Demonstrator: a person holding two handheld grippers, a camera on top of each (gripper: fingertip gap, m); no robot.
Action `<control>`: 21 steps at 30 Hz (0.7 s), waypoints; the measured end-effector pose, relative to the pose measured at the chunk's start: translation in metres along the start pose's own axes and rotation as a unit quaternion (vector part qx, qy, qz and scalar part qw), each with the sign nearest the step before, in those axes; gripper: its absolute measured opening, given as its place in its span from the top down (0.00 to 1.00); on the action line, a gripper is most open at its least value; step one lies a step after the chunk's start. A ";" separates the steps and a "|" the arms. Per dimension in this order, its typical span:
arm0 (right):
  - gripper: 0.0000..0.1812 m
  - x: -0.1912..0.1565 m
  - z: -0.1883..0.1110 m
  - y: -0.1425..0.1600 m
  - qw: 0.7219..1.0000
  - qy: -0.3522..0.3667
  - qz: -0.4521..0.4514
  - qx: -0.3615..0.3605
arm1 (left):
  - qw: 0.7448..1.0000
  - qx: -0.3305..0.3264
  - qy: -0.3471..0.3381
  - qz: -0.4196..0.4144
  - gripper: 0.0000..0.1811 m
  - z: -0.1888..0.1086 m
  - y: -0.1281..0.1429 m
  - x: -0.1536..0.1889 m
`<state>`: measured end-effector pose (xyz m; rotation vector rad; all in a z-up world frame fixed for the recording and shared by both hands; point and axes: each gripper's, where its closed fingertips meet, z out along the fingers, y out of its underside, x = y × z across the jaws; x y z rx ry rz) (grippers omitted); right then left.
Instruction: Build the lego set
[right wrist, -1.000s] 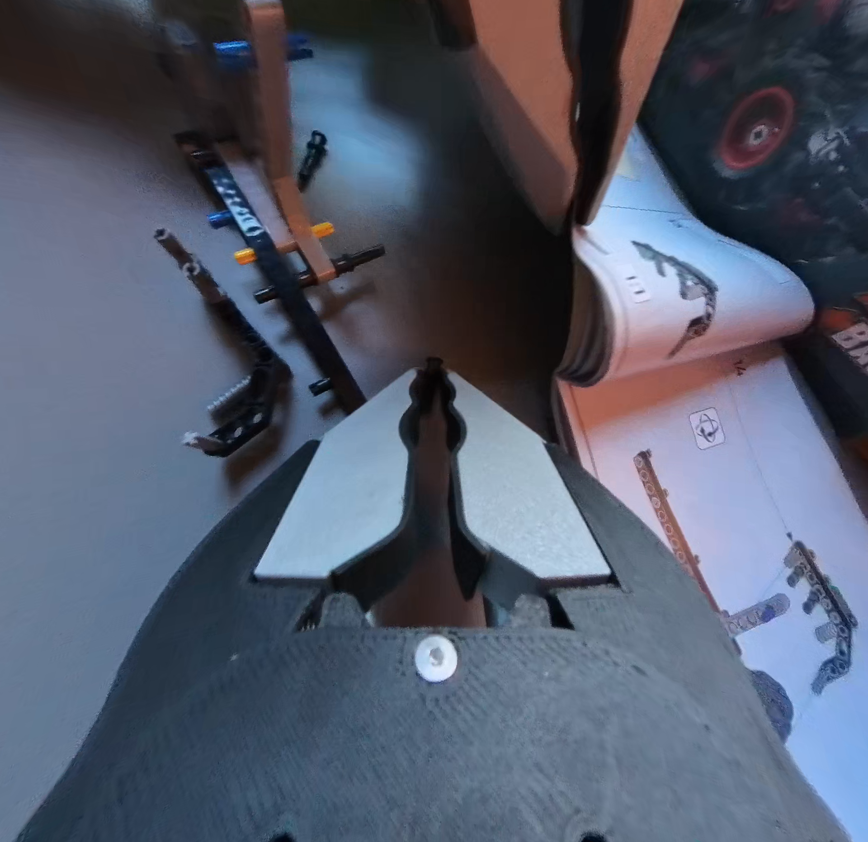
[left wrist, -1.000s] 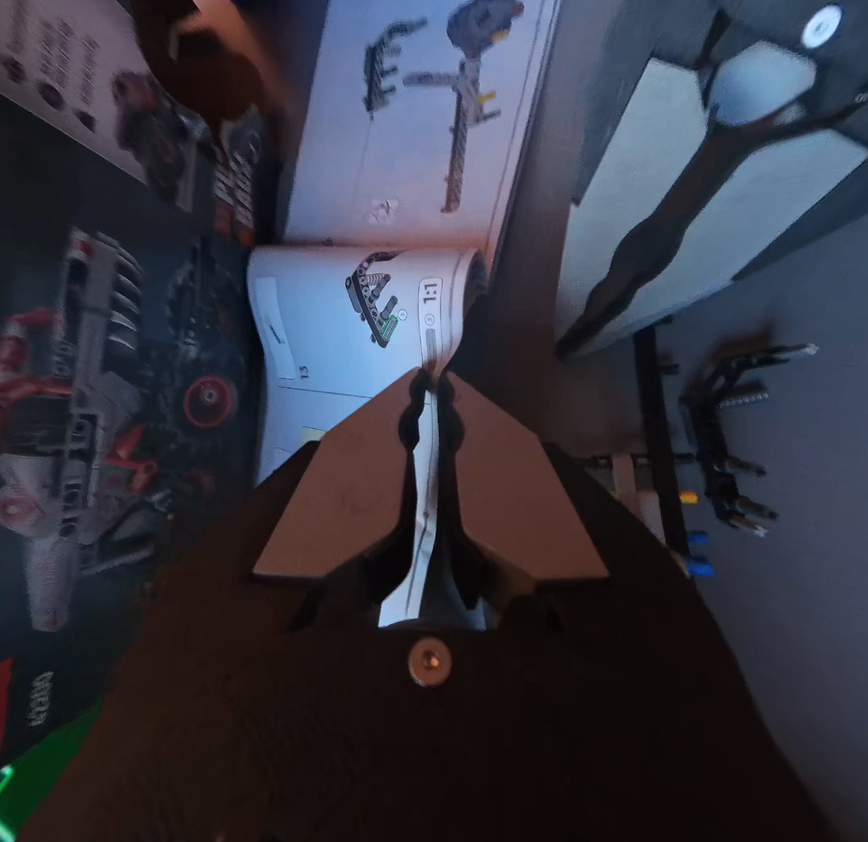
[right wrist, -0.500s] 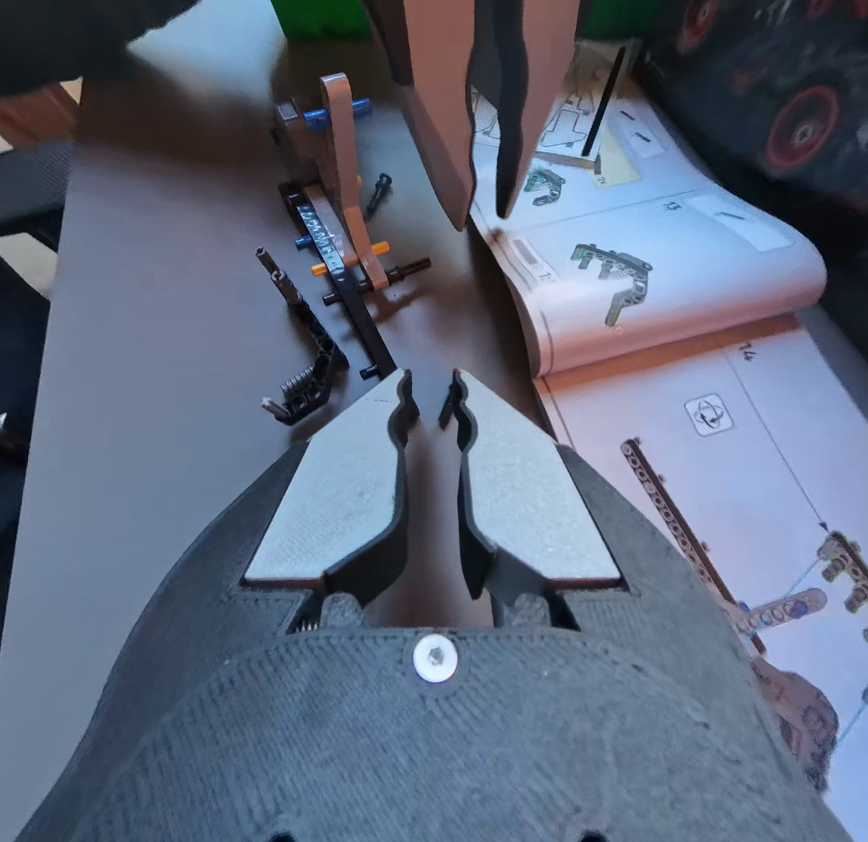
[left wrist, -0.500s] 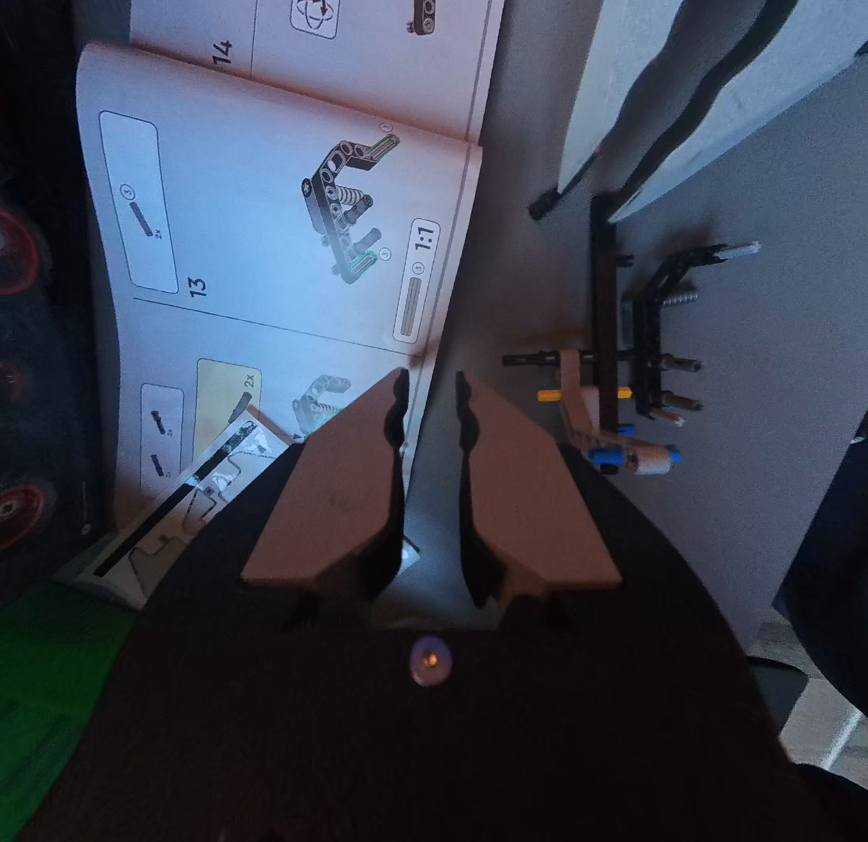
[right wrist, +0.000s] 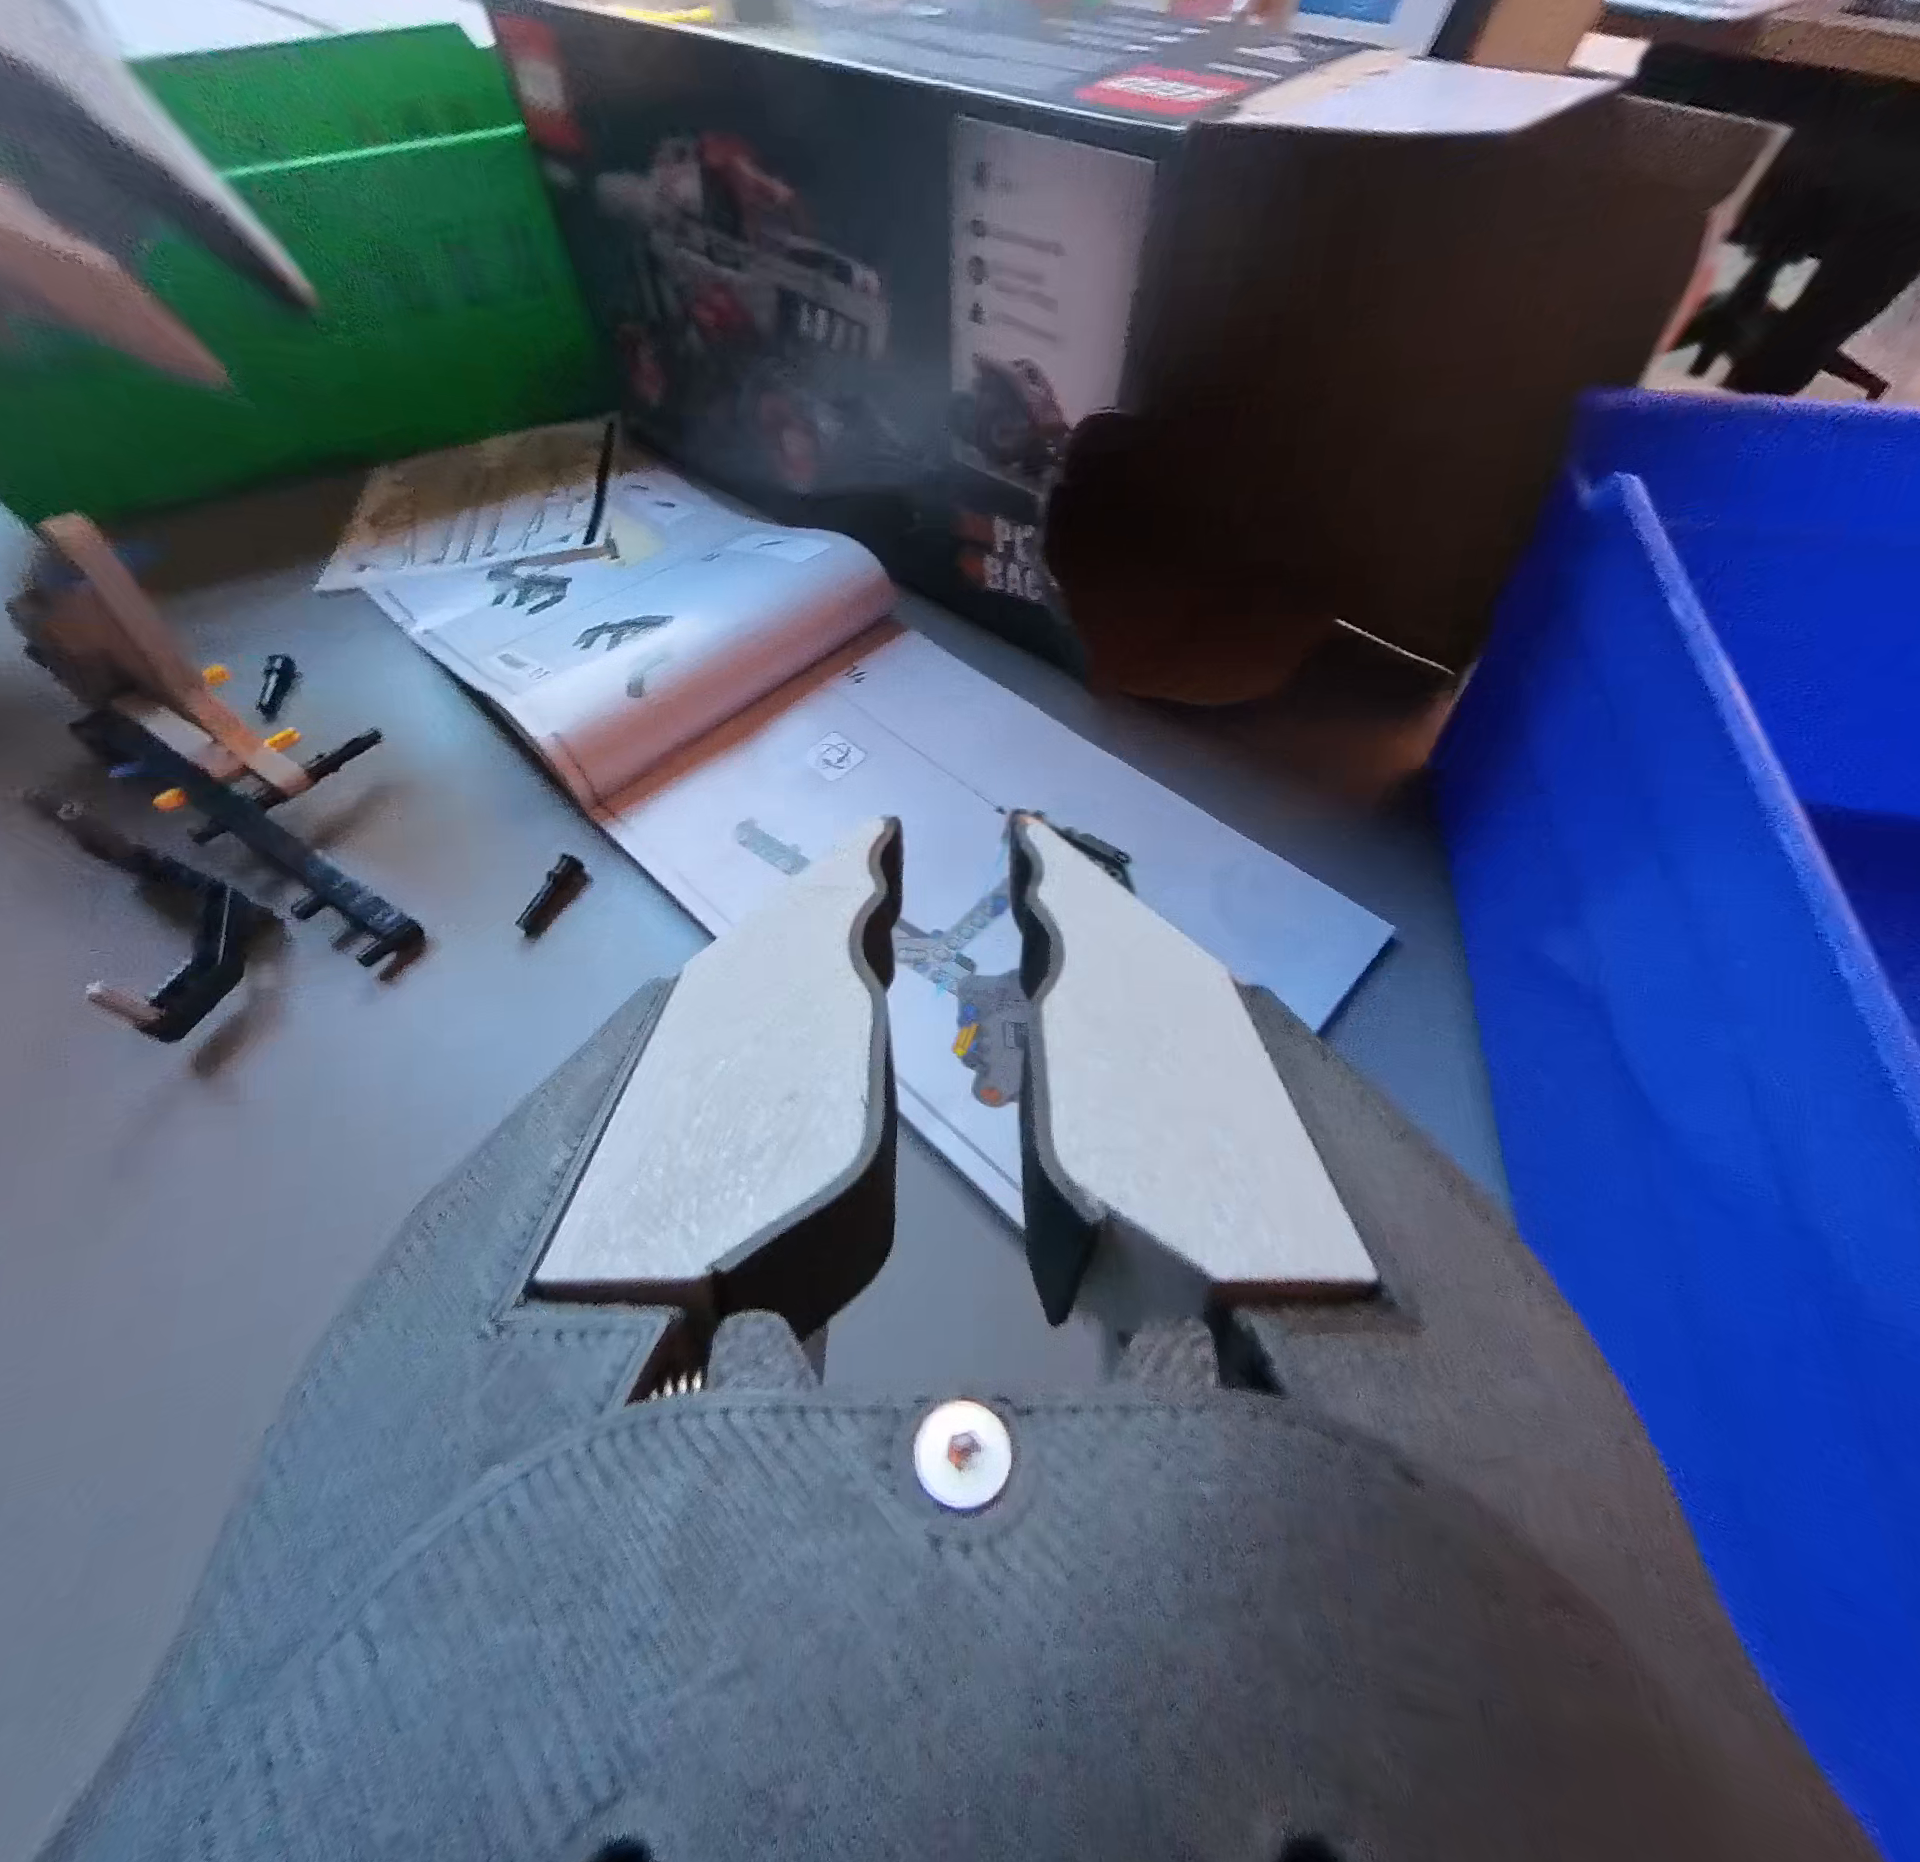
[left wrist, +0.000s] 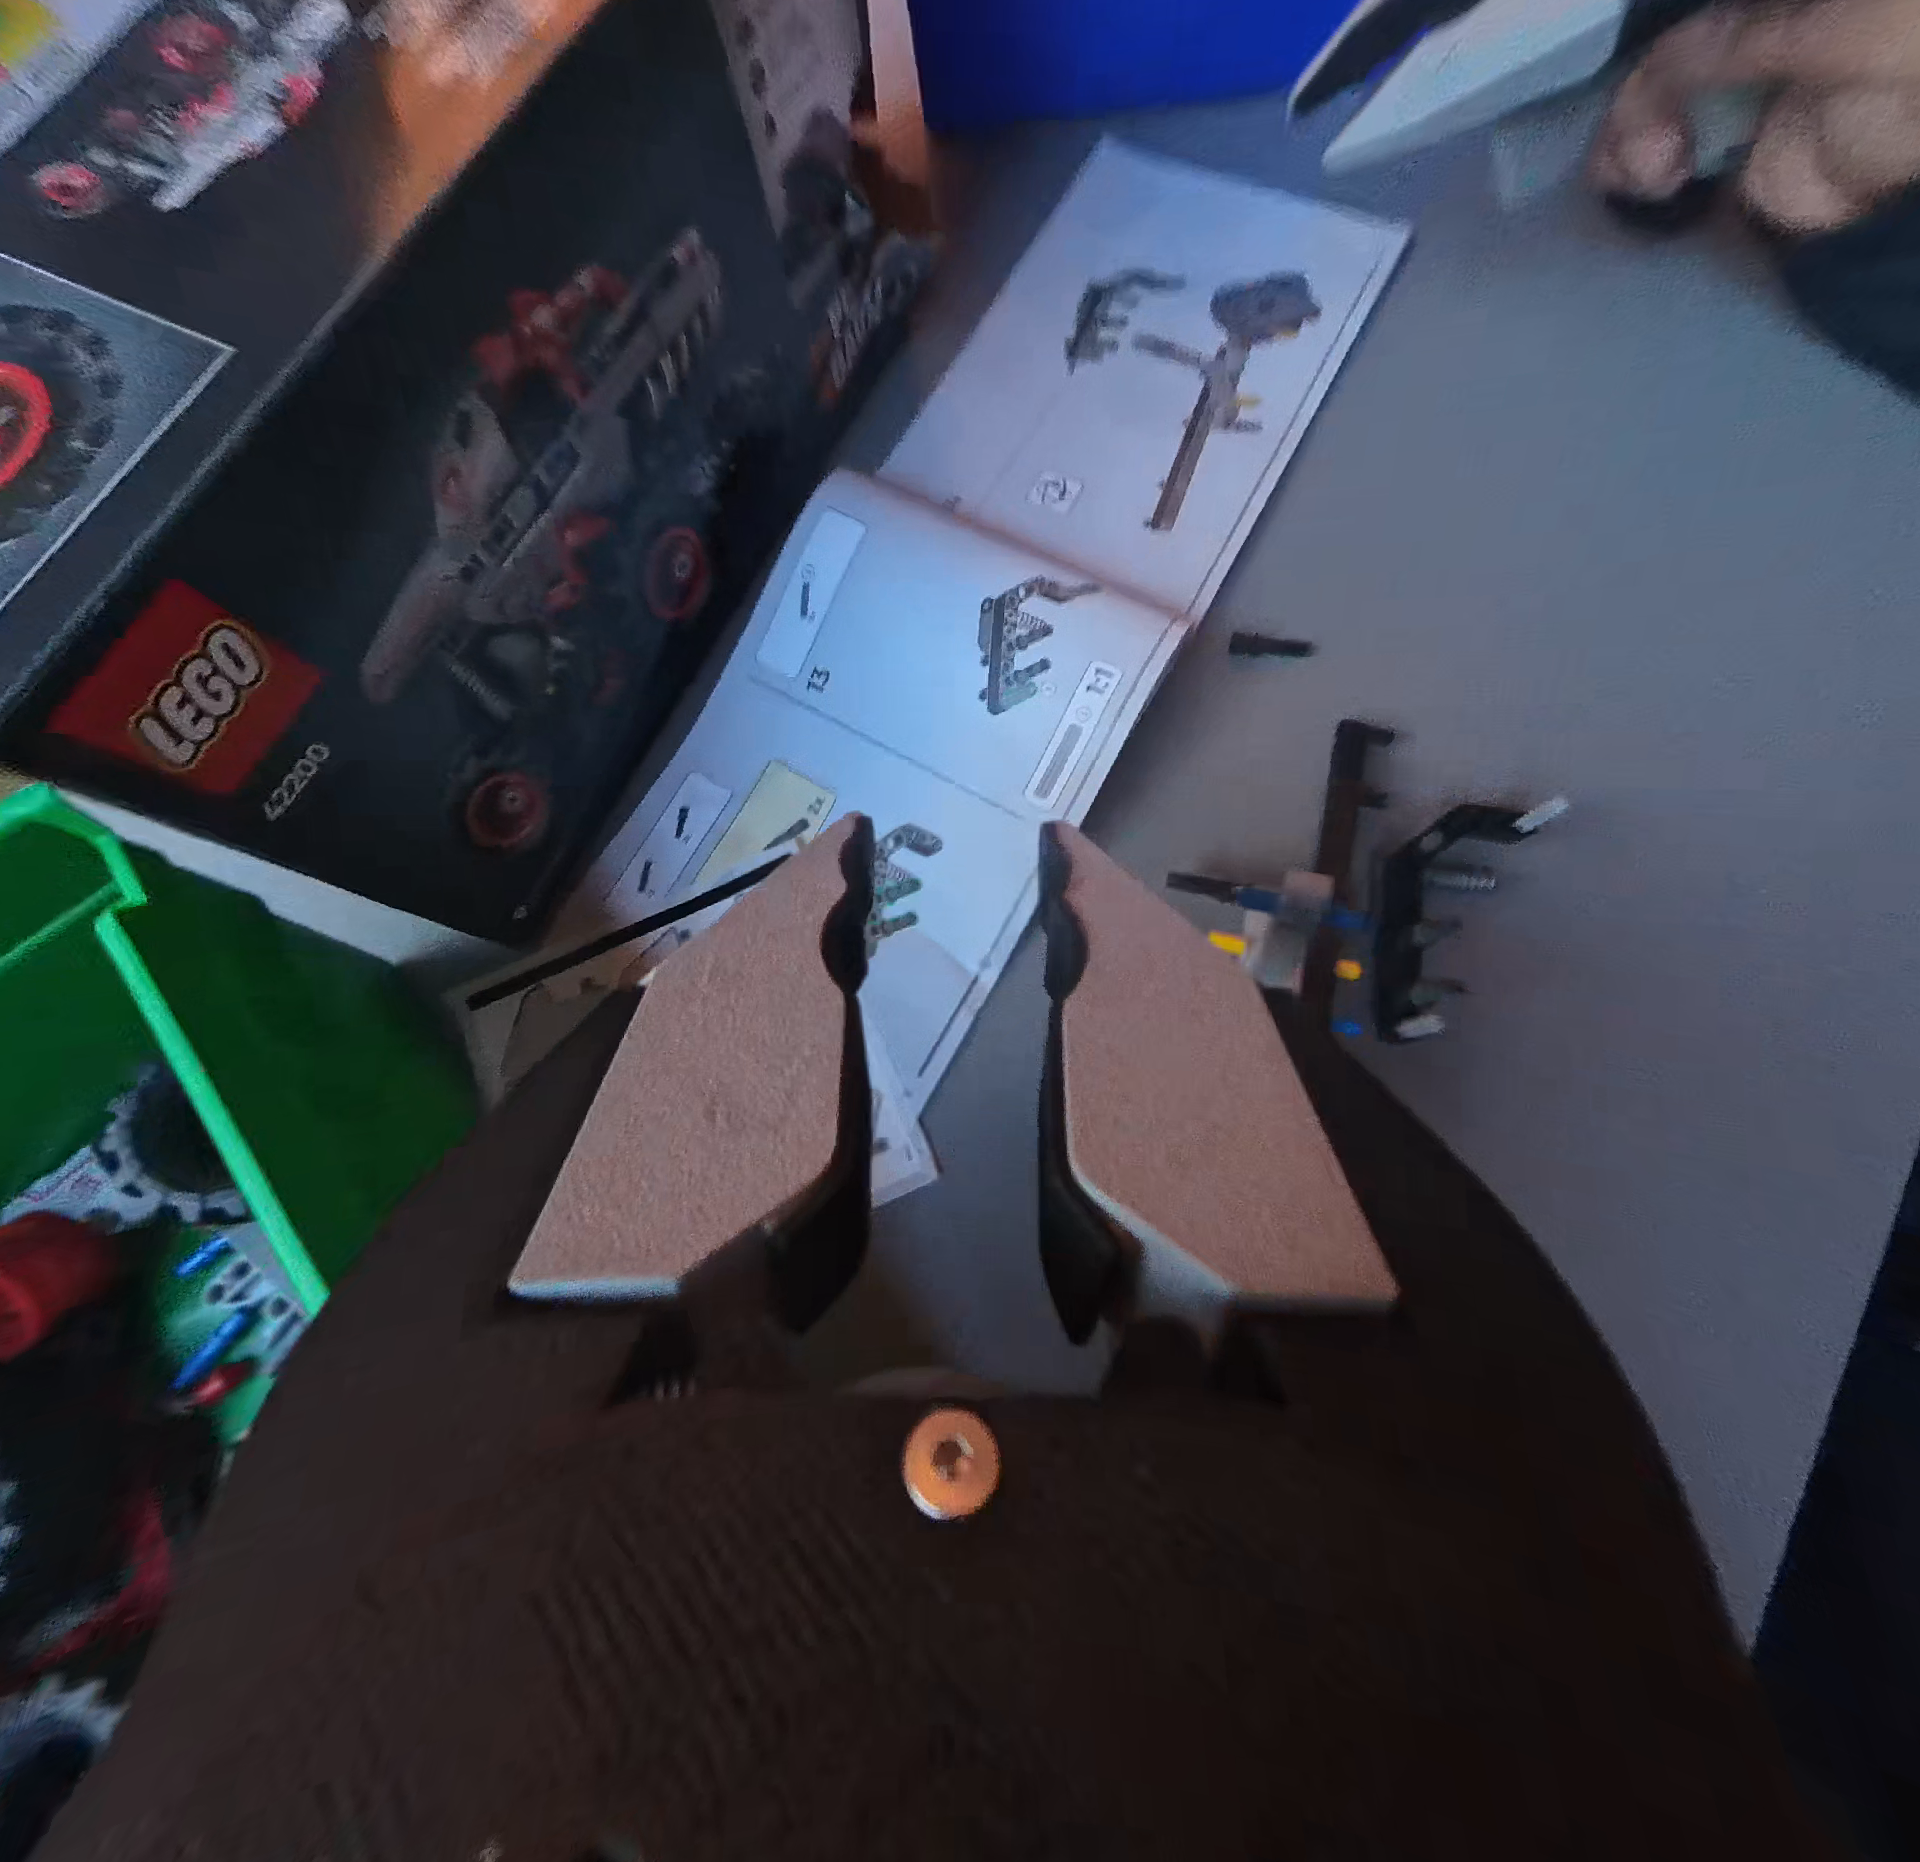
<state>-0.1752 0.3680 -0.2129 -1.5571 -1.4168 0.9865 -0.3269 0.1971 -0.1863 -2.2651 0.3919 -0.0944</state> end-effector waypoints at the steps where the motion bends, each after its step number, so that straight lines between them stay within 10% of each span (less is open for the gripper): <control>1: 0.91 0.003 0.000 0.000 1.000 0.005 0.008 0.001 | 1.000 0.026 -0.002 -0.007 0.85 -0.004 -0.002 0.003; 9: 0.89 0.000 0.010 0.005 1.000 0.000 0.008 -0.005 | 0.981 0.152 0.036 -0.114 0.85 -0.016 -0.015 0.012; 21: 0.89 0.022 0.002 0.006 0.998 0.055 0.014 0.006 | 0.978 0.173 0.053 -0.102 0.86 -0.009 -0.016 0.022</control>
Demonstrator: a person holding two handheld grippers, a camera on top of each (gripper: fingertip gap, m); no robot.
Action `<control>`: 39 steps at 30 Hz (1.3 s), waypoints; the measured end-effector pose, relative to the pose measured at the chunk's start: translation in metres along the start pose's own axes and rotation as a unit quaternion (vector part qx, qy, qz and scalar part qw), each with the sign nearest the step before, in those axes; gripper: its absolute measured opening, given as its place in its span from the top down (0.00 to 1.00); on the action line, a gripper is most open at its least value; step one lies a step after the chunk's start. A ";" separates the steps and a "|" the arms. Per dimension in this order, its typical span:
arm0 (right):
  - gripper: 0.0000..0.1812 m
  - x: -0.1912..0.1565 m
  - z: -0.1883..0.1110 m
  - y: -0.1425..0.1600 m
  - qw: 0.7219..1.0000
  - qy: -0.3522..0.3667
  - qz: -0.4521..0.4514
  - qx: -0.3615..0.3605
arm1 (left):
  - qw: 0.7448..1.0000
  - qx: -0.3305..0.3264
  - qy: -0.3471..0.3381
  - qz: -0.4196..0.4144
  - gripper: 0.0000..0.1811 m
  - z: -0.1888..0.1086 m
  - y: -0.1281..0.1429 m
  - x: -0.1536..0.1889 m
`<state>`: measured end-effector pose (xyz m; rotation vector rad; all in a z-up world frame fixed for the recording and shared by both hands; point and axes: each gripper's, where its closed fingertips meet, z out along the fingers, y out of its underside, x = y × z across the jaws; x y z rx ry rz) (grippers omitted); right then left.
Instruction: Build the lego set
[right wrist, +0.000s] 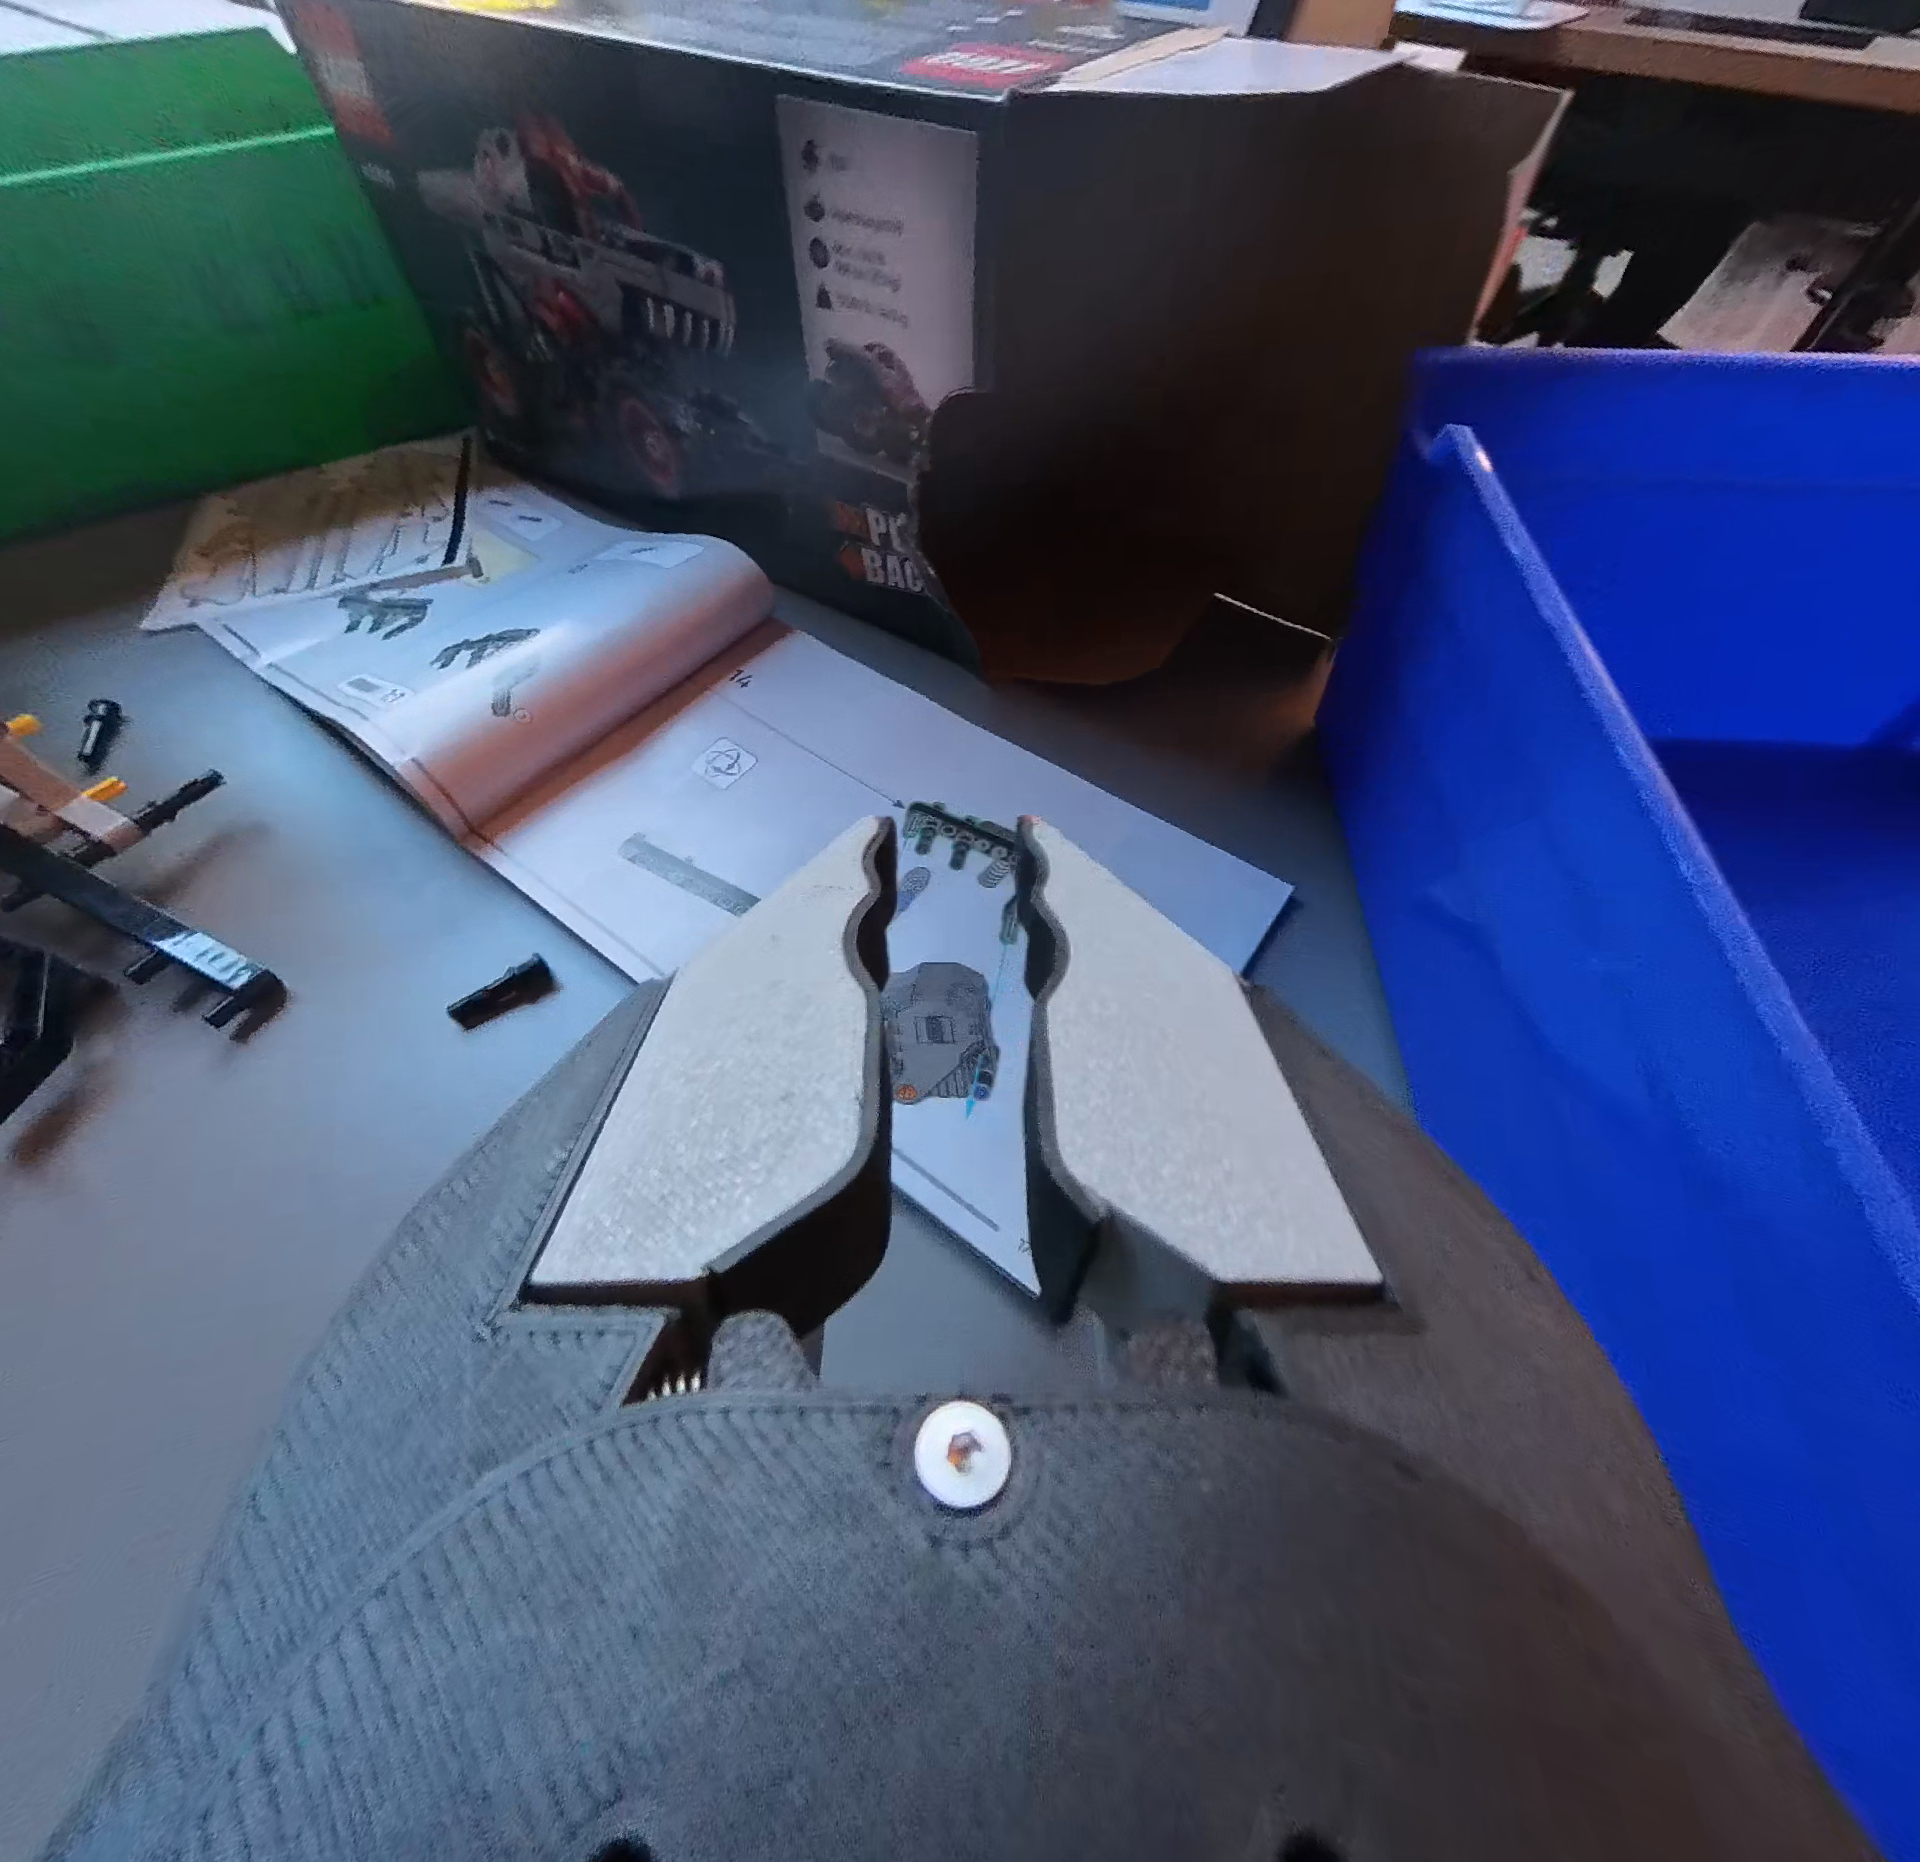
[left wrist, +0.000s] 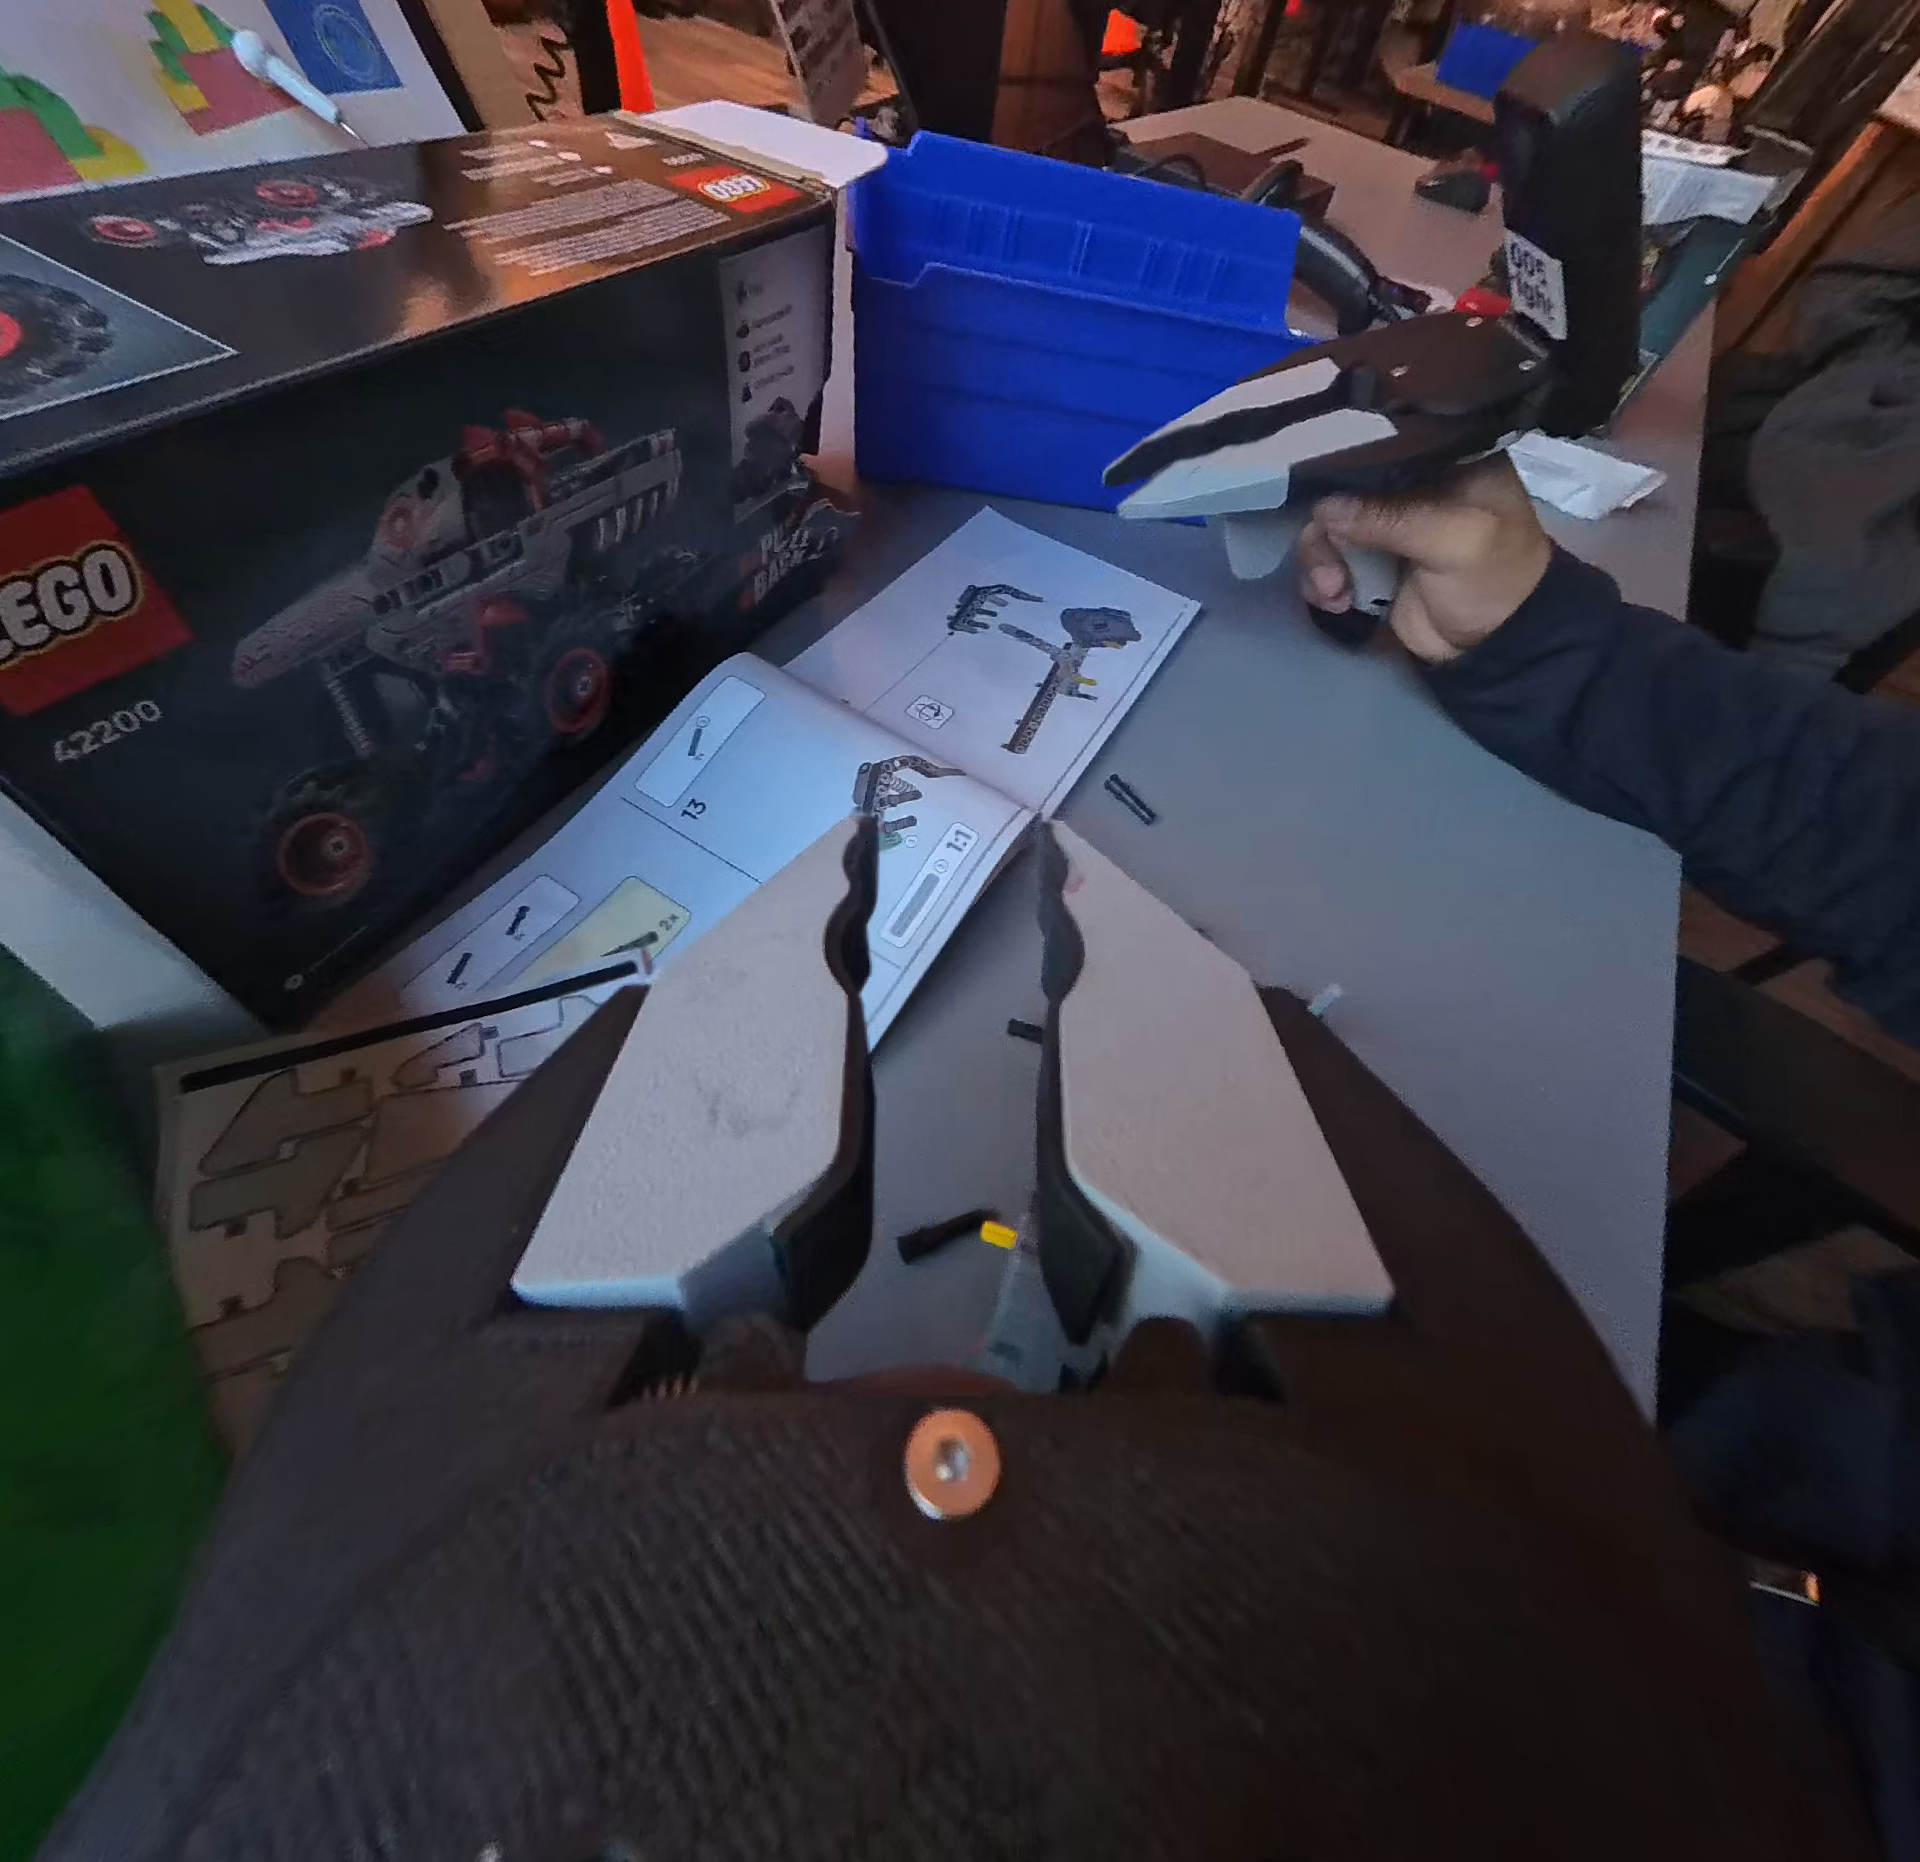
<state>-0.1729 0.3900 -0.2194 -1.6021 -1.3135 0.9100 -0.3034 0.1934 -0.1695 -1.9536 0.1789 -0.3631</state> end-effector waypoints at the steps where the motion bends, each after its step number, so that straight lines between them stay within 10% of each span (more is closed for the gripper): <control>1: 0.90 0.002 -0.001 0.001 1.000 0.003 0.004 0.000 | 1.000 0.001 -0.002 0.004 0.86 0.000 0.000 0.000; 39: 0.92 0.010 0.003 0.009 0.999 0.029 0.004 -0.023 | 1.000 -0.004 -0.018 0.013 0.87 0.004 0.005 -0.009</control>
